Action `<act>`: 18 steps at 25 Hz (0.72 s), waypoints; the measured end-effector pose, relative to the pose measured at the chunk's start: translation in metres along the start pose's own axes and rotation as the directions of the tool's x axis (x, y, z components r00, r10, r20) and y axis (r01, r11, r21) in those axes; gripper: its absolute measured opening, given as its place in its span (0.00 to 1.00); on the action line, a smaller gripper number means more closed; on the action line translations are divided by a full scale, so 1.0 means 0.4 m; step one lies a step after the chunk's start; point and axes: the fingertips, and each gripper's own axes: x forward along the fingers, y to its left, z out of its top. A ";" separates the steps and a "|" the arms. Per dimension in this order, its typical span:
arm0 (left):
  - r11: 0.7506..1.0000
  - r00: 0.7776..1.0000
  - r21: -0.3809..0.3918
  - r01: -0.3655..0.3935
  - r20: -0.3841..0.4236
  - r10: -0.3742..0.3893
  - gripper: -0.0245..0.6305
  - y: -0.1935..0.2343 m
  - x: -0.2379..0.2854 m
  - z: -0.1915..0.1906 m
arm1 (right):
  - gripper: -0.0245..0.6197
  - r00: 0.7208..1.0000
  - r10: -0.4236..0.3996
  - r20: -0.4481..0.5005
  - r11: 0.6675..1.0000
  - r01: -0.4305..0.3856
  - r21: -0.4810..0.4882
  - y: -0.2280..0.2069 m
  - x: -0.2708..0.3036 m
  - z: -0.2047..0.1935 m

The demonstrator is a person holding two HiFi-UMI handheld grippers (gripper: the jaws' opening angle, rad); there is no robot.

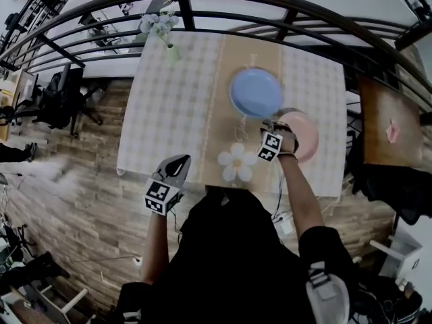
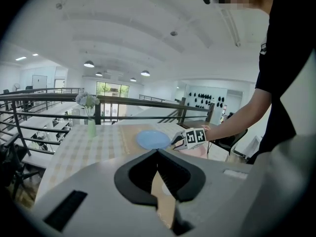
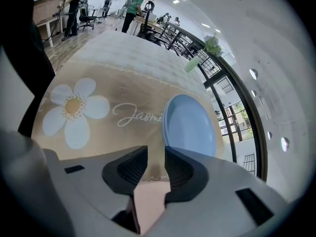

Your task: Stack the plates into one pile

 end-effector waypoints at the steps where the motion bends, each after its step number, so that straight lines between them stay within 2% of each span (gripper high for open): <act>1: 1.000 1.000 0.005 0.010 0.000 -0.010 0.04 0.000 0.001 0.000 | 0.20 1.000 -0.004 -0.003 1.000 0.004 0.013 0.007 -0.006 -0.004; 9: 0.995 0.995 0.032 0.098 -0.009 -0.098 0.04 0.005 0.010 -0.004 | 0.20 0.998 -0.006 -0.062 0.992 0.014 0.124 0.088 -0.048 -0.063; 18: 0.977 0.980 0.081 0.199 -0.010 -0.199 0.04 -0.013 0.048 0.026 | 0.20 0.990 -0.006 -0.141 0.970 0.040 0.241 0.162 -0.110 -0.153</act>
